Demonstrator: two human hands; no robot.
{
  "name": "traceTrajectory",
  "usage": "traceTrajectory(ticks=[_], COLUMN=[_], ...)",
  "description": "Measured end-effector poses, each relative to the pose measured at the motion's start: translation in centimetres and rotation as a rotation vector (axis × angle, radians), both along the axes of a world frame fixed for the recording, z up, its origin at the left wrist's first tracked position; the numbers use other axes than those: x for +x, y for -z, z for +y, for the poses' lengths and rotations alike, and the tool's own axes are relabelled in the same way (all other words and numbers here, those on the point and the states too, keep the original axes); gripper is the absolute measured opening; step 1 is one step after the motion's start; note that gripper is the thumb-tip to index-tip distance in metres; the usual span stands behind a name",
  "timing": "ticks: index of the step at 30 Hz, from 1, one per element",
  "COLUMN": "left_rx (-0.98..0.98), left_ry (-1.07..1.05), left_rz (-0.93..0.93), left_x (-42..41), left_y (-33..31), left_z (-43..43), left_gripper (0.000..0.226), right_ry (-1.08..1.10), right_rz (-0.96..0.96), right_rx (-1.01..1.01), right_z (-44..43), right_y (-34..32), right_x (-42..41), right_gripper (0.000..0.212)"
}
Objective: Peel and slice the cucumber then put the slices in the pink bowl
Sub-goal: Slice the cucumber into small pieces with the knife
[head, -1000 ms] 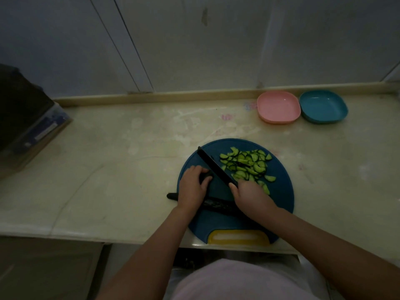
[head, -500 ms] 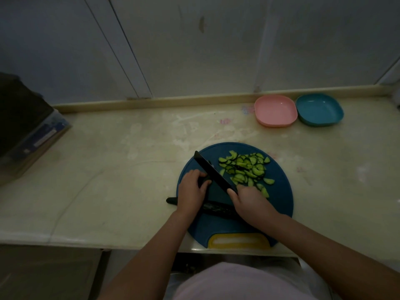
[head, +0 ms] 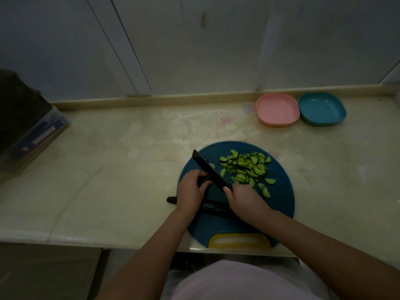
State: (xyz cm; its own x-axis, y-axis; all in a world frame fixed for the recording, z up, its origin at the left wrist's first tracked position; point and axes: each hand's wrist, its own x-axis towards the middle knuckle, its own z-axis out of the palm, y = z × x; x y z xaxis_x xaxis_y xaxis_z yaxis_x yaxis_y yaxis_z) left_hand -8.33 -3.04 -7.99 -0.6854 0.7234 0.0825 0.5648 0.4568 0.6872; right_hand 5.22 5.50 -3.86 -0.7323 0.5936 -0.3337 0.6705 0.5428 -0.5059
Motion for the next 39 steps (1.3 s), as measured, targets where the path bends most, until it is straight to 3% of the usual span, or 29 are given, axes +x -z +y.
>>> traceTrajectory(ticks=[16,39], left_rx=[0.049,0.069], left_ry=[-0.009,0.061], left_rz=[0.053,0.082], left_x=[0.2,-0.2], left_y=[0.0,0.3], left_z=[-0.3,-0.8], left_gripper=[0.016,0.017], right_ry=[0.058,0.068], right_rz=[0.067,0.016], right_rx=[-0.062,-0.007], right_z=[0.4,0.1], right_y=[0.0,0.5], right_x=[0.9,-0.4], right_gripper=[0.037,0.039])
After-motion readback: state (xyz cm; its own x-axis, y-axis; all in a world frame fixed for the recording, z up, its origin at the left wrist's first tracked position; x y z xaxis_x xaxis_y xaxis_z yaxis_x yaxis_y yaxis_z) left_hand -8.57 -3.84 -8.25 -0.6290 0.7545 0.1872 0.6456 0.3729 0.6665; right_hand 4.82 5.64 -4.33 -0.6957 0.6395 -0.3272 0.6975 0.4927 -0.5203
